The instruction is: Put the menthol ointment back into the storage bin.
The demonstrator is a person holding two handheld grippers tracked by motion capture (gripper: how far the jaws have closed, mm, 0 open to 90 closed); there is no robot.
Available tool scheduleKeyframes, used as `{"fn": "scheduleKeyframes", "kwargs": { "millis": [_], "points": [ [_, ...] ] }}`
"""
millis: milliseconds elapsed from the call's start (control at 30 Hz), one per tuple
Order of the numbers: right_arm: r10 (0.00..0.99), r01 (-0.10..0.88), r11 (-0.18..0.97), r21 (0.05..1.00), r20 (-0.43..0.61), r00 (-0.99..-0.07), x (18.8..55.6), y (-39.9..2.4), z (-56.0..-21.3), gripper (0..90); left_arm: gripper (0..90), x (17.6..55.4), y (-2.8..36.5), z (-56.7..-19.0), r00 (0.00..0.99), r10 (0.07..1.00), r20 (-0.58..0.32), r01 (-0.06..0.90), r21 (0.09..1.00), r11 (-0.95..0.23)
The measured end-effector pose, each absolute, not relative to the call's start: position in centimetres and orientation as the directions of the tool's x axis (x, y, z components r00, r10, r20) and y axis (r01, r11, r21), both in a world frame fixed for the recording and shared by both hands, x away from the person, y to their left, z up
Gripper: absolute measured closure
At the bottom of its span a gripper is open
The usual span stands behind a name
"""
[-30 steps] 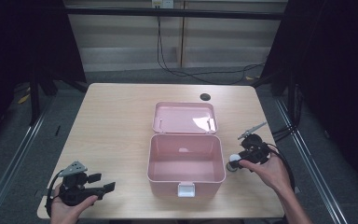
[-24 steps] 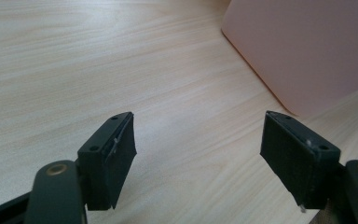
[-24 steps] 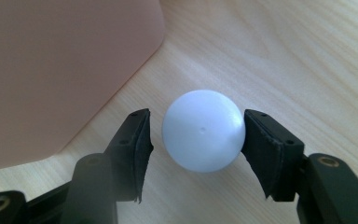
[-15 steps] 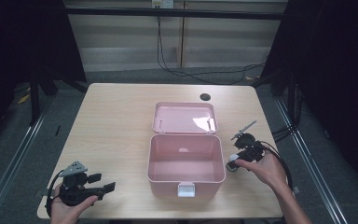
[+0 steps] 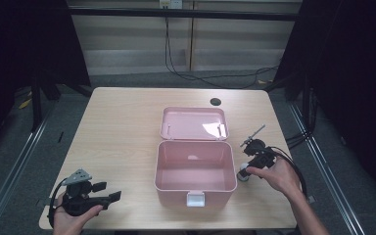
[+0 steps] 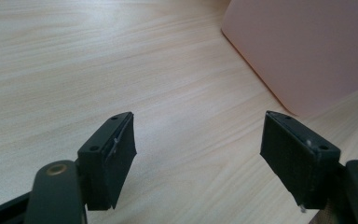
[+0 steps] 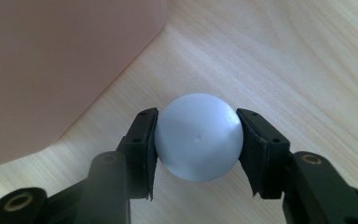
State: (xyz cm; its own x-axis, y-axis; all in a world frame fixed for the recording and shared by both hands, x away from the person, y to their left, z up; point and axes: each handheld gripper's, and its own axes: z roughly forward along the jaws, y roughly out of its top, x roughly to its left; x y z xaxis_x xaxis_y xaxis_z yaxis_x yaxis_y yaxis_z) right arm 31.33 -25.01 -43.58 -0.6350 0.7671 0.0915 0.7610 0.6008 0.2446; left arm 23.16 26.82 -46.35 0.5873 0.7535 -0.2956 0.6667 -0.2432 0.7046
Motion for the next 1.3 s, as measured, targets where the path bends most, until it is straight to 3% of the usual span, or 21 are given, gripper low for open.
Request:
{"fn": "scheduleKeyframes", "kwargs": {
  "millis": [833, 1300],
  "points": [
    [0.763, 0.747, 0.605, 0.275, 0.066, -0.643, 31.2, -25.4, -41.3, 51.2, 26.2, 23.2, 26.8, -46.4, 0.584, 0.757, -0.293, 0.670, 0.701, -0.245],
    [0.740, 0.731, 0.637, 0.245, 0.070, -0.668, 31.2, -25.6, -39.7, 51.1, 26.6, 23.2, 26.8, -46.4, 0.583, 0.758, -0.294, 0.671, 0.700, -0.244]
  ]
}}
